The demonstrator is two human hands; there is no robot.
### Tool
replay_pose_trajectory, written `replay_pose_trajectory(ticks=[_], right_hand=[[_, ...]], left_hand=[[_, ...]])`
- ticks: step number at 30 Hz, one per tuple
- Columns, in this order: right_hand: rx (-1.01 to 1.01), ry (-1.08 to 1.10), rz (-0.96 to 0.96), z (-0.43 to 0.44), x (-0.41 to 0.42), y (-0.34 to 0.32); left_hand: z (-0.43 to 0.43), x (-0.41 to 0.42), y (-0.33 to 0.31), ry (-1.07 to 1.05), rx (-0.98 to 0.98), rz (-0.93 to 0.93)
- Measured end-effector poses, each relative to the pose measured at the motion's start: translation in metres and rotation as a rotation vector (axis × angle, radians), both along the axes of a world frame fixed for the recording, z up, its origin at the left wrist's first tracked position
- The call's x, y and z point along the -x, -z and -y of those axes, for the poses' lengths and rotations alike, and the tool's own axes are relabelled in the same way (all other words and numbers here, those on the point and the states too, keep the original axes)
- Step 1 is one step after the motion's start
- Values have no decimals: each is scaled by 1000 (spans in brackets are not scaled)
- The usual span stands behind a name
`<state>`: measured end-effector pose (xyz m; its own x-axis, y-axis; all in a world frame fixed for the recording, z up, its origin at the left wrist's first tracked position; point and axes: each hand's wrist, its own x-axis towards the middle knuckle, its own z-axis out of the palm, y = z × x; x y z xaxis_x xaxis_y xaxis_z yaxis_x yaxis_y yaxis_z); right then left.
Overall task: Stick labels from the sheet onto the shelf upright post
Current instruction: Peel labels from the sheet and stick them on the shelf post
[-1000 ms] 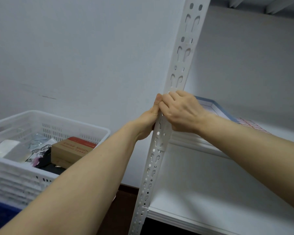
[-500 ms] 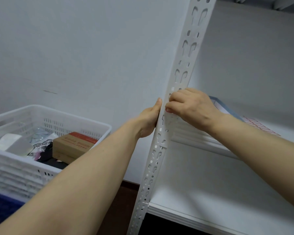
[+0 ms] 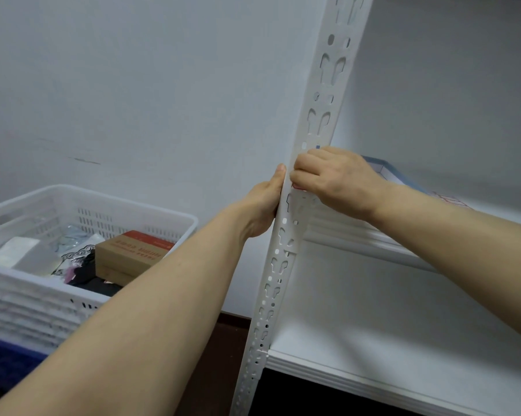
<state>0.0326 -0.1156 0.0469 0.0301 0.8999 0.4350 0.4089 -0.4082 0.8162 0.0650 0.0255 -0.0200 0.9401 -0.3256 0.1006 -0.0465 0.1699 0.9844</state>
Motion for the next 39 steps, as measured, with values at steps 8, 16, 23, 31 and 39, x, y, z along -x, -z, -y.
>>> replay_pose_trajectory(ticks=[8,16,23,31,39], right_hand=[[-16,-37,-6,3,-4,1],[-93,23,-137,9,1,5],[-176,73,-272,9,8,-1],[-68,148,11,-8,5,-1],[16,268,147,-24,11,-2]], left_hand=[[-1,-3,2,2,14,-7],[-1,-1,1,2,18,-16],[1,0,0,-7,21,-27],[1,4,-1,-6,25,-13],[2,4,-3,-46,24,-26]])
